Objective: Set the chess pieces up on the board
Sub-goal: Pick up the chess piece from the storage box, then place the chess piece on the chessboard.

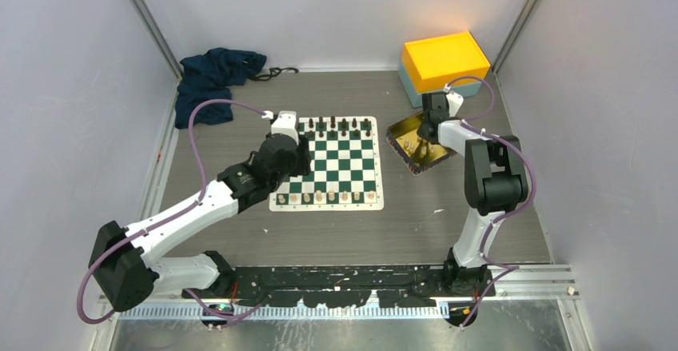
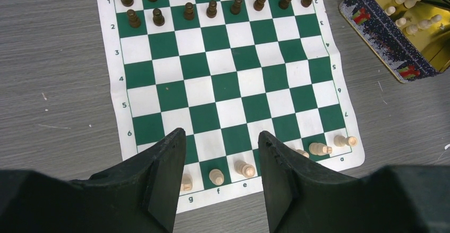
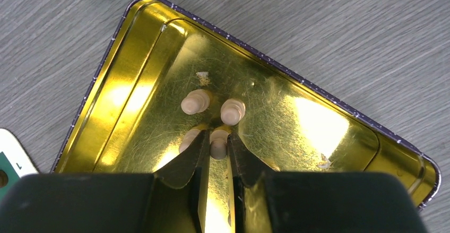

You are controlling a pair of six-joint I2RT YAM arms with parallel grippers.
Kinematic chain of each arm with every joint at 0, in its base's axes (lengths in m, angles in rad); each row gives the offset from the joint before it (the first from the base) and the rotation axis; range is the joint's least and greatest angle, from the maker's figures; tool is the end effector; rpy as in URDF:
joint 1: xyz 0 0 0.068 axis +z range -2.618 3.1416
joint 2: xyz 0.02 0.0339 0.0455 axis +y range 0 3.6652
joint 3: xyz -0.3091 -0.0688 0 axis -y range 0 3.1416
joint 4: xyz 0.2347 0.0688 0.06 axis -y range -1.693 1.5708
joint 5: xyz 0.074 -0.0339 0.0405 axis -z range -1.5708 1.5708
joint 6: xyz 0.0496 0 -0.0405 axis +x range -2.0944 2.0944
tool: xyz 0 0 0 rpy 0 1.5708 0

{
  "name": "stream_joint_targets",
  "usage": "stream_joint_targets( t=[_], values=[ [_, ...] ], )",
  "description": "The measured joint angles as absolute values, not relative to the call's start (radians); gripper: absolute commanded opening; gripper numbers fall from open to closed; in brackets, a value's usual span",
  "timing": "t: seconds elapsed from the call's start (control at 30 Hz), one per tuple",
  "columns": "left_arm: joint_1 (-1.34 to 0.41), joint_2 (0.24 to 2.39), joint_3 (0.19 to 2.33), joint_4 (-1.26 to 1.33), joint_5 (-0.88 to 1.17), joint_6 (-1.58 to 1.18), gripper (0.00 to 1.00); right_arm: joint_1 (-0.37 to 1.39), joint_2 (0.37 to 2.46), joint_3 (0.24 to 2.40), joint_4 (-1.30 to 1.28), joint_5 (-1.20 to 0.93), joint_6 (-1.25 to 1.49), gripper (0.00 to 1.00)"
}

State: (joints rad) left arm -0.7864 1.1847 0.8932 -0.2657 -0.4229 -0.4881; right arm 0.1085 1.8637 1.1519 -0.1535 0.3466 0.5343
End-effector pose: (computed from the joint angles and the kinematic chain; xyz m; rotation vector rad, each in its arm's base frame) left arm 0.1888 -0.1603 0.3268 0.0638 2.0895 -0.3275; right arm 0.4038 0.0270 0.2097 0.6493 2.2815 -0.1179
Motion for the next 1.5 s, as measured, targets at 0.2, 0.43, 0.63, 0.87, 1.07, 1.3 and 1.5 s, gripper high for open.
stream_joint_targets(
  t=[0.2,0.43,0.63,0.87,1.07,1.3,1.5],
  values=[
    [-0.786,1.184,0.893,-0.266,-0.423,-0.488,0.54,0.099,1.863,1.146,-0.147,0.323,0.556,0.01],
    [-0.786,1.173,0.893,-0.266,-0.424,-0.488,0.53,0.096,1.824,1.102,-0.128,0.297,0.59,0.01],
    [-0.786,1.167,0.893,-0.266,-0.426,-0.488,0.53,0.096,1.776,1.076,-0.127,0.292,0.603,0.01],
    [-0.786,1.165,0.891,-0.267,-0.429,-0.488,0.53,0.096,1.695,1.048,-0.129,0.294,0.599,0.01],
    [-0.786,1.164,0.878,-0.267,-0.437,-0.489,0.53,0.132,1.567,1.039,-0.169,0.299,0.561,0.01],
    [-0.786,1.155,0.869,-0.276,-0.443,-0.493,0.53,0.296,1.474,1.039,-0.268,0.307,0.491,0.01],
    [-0.786,1.124,0.862,-0.294,-0.446,-0.501,0.53,0.453,1.47,1.039,-0.359,0.321,0.465,0.01]
  ],
)
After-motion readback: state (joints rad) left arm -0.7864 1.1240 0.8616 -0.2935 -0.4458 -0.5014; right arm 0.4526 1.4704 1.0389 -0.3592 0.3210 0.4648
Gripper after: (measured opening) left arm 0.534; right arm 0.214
